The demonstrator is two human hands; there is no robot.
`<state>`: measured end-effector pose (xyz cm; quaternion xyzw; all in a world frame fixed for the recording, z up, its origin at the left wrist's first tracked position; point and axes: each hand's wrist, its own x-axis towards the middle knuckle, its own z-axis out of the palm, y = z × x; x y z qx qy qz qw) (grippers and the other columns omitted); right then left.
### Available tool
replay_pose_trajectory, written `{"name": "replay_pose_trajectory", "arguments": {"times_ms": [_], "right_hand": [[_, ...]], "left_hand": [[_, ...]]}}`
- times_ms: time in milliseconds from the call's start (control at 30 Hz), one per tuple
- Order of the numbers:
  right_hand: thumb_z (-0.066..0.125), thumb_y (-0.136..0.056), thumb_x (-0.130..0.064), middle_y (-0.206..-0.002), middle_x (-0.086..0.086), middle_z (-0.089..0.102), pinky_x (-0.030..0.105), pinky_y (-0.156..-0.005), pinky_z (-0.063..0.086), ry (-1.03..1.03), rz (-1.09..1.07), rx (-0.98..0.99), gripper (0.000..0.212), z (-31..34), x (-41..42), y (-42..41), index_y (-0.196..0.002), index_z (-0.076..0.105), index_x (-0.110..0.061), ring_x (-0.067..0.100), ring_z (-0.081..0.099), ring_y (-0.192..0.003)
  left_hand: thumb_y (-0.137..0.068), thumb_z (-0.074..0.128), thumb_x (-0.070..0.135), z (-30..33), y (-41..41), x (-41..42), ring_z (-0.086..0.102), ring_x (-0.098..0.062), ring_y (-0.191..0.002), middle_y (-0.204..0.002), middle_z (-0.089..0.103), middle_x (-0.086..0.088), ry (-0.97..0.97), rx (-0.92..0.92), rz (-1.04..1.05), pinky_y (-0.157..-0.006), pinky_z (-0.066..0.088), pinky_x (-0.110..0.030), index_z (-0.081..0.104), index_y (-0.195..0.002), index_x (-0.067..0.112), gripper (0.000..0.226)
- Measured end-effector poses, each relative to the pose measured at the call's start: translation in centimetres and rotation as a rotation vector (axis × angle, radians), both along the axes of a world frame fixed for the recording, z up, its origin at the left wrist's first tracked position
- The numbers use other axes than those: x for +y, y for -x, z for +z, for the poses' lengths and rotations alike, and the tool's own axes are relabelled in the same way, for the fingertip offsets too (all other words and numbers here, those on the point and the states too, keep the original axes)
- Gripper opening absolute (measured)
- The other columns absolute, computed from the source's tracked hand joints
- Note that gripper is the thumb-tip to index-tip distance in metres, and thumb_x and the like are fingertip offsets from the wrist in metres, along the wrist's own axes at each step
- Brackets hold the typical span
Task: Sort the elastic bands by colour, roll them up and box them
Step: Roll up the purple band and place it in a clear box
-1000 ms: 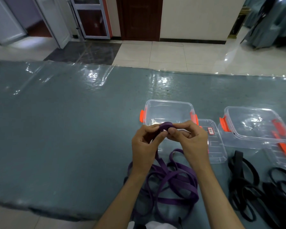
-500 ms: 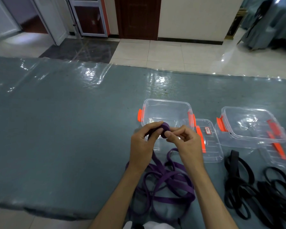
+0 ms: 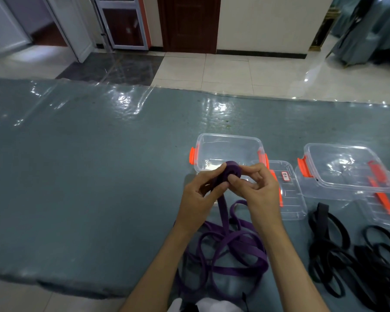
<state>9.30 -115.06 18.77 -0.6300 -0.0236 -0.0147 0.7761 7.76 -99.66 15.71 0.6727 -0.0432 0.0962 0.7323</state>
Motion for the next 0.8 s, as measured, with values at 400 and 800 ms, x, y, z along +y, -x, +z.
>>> {"name": "replay_pose_trajectory", "arguments": {"times_ms": [400,800], "right_hand": [[0.083,-0.084,-0.024,-0.091,0.008,0.076,0.025,-0.072,0.061,0.189,-0.016,-0.063,0.021,0.2,-1.1,-1.1,-0.088,0.072,-0.006,0.016,0.076,-0.086],[0.08,-0.093,-0.021,-0.12,0.012,0.074,0.046,-0.085,0.066,0.067,0.206,-0.021,0.027,-0.7,-1.2,0.3,-0.115,0.067,-0.014,0.034,0.077,-0.106]], "left_hand": [[-0.103,0.062,0.001,0.0,1.5,-0.7,0.067,-0.024,-0.127,-0.135,0.07,-0.006,-0.088,-0.02,0.036,-0.11,0.053,-0.043,0.061,-0.143,0.006,0.04],[-0.101,0.067,0.008,1.1,0.8,0.3,0.07,-0.024,-0.117,-0.119,0.073,0.001,-0.078,-0.095,0.155,-0.098,0.057,-0.029,0.073,-0.115,0.014,0.016]]}}
